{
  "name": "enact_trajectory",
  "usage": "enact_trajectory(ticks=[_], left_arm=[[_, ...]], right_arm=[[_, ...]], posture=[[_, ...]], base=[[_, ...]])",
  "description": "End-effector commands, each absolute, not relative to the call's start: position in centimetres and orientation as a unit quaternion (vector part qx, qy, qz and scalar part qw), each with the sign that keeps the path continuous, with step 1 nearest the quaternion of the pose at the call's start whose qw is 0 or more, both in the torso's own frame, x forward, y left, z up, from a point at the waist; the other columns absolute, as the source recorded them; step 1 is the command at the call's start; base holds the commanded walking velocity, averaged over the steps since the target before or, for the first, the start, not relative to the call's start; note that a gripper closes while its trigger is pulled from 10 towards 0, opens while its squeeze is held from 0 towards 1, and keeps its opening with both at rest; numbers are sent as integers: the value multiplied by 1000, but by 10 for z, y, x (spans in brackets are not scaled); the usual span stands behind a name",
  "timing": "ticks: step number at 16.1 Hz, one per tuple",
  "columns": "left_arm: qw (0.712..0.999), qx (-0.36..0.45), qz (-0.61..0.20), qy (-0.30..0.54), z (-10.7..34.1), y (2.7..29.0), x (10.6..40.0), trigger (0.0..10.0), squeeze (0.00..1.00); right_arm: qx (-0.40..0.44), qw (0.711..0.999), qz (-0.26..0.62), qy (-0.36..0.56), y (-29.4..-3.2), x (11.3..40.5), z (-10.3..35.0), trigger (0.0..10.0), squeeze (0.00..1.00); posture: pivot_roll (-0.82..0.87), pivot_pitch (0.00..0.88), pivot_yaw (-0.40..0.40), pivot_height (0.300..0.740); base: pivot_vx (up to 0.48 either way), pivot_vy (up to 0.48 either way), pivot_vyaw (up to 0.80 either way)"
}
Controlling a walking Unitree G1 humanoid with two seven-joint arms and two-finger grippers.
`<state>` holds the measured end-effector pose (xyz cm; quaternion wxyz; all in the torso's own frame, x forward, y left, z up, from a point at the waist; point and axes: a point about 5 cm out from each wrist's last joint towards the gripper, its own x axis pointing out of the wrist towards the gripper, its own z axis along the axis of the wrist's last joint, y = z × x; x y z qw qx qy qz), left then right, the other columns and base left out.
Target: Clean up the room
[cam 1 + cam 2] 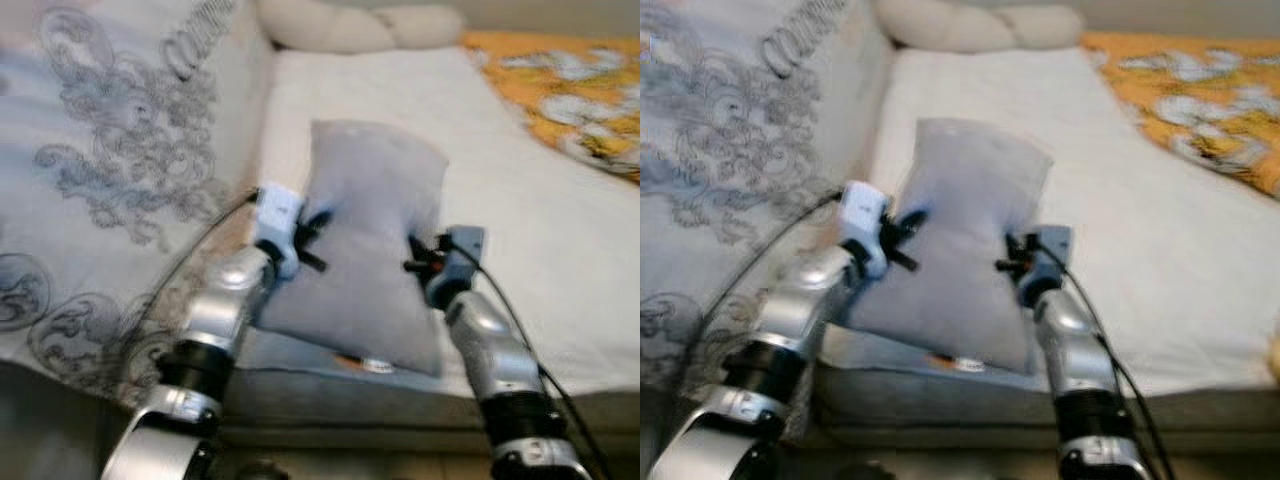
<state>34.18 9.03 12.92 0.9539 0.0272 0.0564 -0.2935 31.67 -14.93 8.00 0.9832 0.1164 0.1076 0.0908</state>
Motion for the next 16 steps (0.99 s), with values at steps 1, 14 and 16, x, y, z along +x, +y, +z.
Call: enact_trajectory(ticks=[1,14,16], left_arm=[[957,36,-284,34,140,98,346,10000,0],[956,47,-288,38,138,101,345,10000,0],[957,57,-282,40,138,102,346,10000,0]], right_arm=[[118,983,105,95,-141,321,87,10000,0],[127,980,108,107,-137,318,81,10000,0],[159,976,107,100,-140,317,83,10000,549]], posture=[[21,0,1,740],[27,0,11,740],[24,0,19,740]], base=[[292,0,0],[299,0,0],[133,0,0]])
